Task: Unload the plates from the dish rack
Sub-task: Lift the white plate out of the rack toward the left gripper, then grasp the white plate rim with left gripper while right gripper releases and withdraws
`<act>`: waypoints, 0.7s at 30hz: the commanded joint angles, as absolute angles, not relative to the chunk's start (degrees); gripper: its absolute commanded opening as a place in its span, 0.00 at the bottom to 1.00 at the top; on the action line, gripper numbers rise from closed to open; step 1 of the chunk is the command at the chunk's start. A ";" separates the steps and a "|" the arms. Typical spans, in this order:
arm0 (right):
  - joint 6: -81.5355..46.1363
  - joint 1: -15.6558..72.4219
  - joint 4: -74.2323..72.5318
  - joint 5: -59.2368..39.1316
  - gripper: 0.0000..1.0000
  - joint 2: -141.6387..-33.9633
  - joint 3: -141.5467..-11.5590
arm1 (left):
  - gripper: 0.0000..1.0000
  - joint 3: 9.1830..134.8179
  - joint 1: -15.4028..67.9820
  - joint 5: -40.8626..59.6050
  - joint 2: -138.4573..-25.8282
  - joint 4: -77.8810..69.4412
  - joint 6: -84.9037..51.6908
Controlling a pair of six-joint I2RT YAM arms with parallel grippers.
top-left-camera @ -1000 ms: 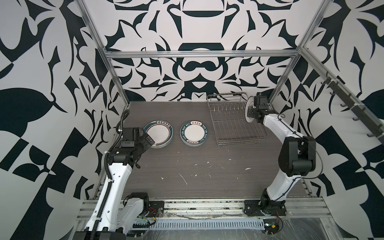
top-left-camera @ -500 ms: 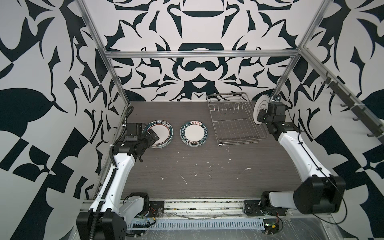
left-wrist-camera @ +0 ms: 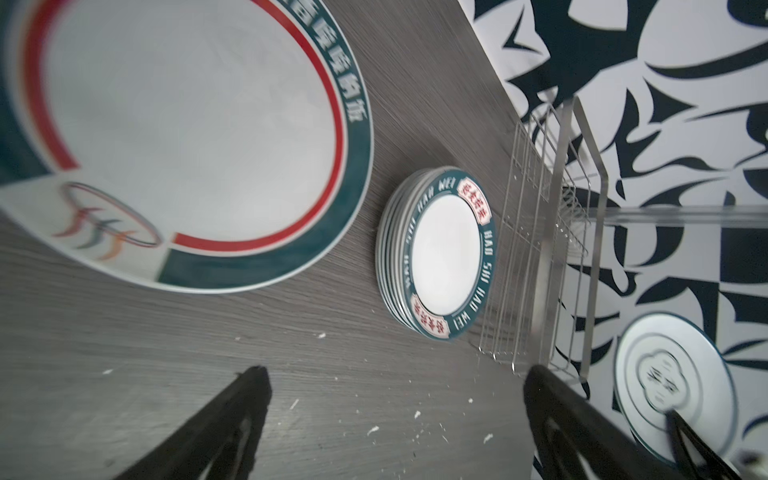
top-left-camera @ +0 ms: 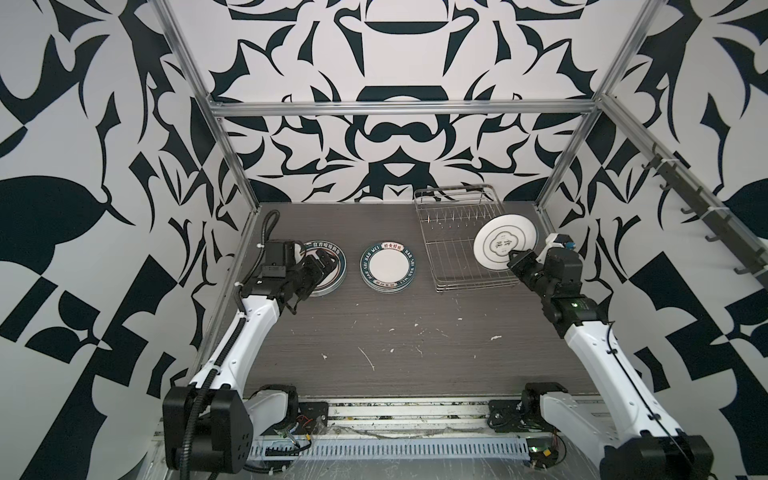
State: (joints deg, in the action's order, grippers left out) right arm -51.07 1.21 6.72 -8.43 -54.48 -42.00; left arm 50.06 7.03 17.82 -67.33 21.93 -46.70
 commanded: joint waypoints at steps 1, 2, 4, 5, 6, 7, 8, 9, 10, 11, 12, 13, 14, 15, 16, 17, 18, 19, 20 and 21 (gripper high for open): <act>-65.62 1.31 -6.50 -22.23 0.00 -56.12 -40.98 | 0.99 50.41 9.82 21.72 -68.66 15.68 -48.86; -67.20 1.45 -7.05 -24.58 0.00 -57.28 -41.19 | 0.99 50.61 10.45 21.83 -69.18 15.18 -49.08; -70.12 2.46 -11.10 -29.56 0.00 -60.00 -41.37 | 0.99 50.77 11.76 22.68 -70.20 13.48 -49.77; -71.27 3.23 -11.87 -31.32 0.00 -61.32 -41.92 | 0.99 50.62 12.22 23.28 -70.55 12.45 -50.14; -72.31 4.64 -12.83 -32.55 0.00 -62.87 -42.51 | 0.99 50.54 12.70 23.81 -71.04 11.37 -50.74; -72.93 6.28 -13.55 -33.63 0.00 -64.49 -43.42 | 0.99 50.38 13.19 24.50 -71.48 10.26 -51.27; -73.60 8.13 -14.05 -34.19 0.00 -66.13 -44.22 | 0.99 50.36 13.50 25.25 -71.92 9.20 -51.64; -74.52 10.46 -15.58 -34.59 0.00 -68.19 -44.93 | 0.99 50.36 13.86 25.82 -72.36 8.44 -52.10; -75.34 12.75 -17.91 -34.63 0.00 -70.30 -45.71 | 0.99 50.36 14.21 26.29 -72.59 7.58 -52.53; -75.66 15.12 -19.11 -34.49 0.00 -72.14 -46.63 | 0.99 50.27 14.44 26.86 -72.60 6.85 -52.98; -75.59 17.45 -20.18 -33.86 0.00 -74.07 -47.77 | 0.99 50.07 14.56 27.72 -72.57 5.67 -53.53; -75.16 19.99 -20.63 -32.86 0.00 -75.66 -48.98 | 0.99 49.65 14.56 28.56 -72.60 4.40 -54.24; -74.77 21.75 -20.89 -32.11 0.00 -77.15 -50.11 | 0.99 49.37 14.56 28.90 -72.60 3.61 -54.85; -74.71 23.59 -21.50 -31.54 0.00 -78.87 -51.18 | 0.99 48.96 14.52 29.11 -72.57 3.10 -55.32; -74.96 25.05 -22.60 -31.26 0.00 -80.56 -52.19 | 0.99 48.52 14.57 29.38 -72.55 2.46 -55.74; -75.42 26.22 -23.55 -30.97 0.00 -81.75 -52.82 | 0.99 48.19 14.59 29.57 -72.55 2.10 -55.89; -75.82 27.43 -24.50 -30.70 0.00 -83.06 -53.53 | 0.99 47.89 14.57 29.71 -72.55 1.90 -56.11; -76.10 28.44 -25.25 -30.67 0.00 -84.23 -54.17 | 0.99 47.66 14.58 29.77 -72.59 1.85 -56.21; -76.36 29.26 -25.92 -30.72 0.00 -85.22 -54.75 | 0.99 47.52 14.59 29.87 -72.60 1.80 -56.22; -77.00 30.20 -26.65 -30.61 0.00 -86.13 -55.18 | 0.99 47.33 14.52 29.97 -72.59 1.82 -56.25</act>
State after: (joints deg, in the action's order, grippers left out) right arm -75.29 28.99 -18.55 -30.52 -86.02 -51.68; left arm 48.42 14.48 28.45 -72.58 3.73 -54.89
